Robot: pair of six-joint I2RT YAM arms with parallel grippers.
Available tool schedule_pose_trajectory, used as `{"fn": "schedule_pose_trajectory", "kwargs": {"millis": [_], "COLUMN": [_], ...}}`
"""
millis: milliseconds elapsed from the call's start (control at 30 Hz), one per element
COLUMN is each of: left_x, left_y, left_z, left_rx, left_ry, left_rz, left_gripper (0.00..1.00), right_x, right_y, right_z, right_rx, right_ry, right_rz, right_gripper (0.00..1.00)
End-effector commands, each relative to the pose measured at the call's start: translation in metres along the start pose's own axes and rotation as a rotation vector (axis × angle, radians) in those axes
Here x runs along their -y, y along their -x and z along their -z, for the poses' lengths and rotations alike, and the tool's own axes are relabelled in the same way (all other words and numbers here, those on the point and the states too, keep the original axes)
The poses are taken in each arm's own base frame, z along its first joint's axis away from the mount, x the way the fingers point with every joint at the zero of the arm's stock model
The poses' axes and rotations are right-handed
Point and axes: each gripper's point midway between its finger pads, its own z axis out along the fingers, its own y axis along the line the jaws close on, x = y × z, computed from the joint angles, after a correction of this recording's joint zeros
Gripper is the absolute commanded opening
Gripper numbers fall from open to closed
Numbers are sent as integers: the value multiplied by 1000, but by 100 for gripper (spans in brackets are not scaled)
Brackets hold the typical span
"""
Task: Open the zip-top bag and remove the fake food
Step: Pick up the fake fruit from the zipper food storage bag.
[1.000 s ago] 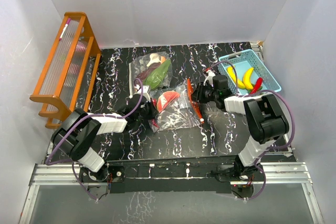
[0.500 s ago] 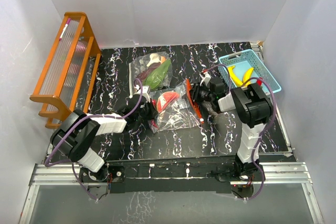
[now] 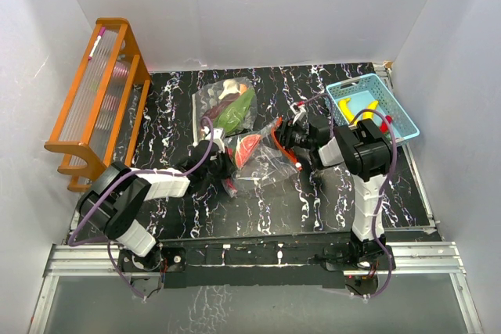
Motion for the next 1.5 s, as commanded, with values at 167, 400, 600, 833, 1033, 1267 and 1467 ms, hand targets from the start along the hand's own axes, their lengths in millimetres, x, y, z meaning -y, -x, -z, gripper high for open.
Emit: {"fn": "schedule_pose_trajectory", "kwargs": {"millis": [167, 400, 600, 833, 1033, 1267, 1467], "left_x": [5, 10, 42, 37, 34, 75, 98], "left_y": [13, 32, 90, 107, 96, 126, 165], "left_z": [2, 5, 35, 49, 28, 58, 109], "left_rx": [20, 82, 245, 304, 255, 356, 480], "left_ry": [-7, -9, -85, -31, -27, -207, -257], "left_rz": [-6, -17, -68, -71, -73, -41, -72], "left_gripper": [0, 0, 0, 0, 0, 0, 0], "right_x": [10, -5, -2, -6, -11, -27, -23], "right_y": [-26, -44, -53, -55, -53, -51, -67], "right_z": [-22, -25, -27, -30, -34, -40, -33], "right_rx": [-78, -129, -144, -145, -119, -88, -123], "right_ry": [13, -11, -43, -3, 35, 170, 144], "right_rz": [-14, -7, -12, -40, -86, -174, -205], "right_gripper": [76, 78, 68, 82, 91, 93, 98]}}
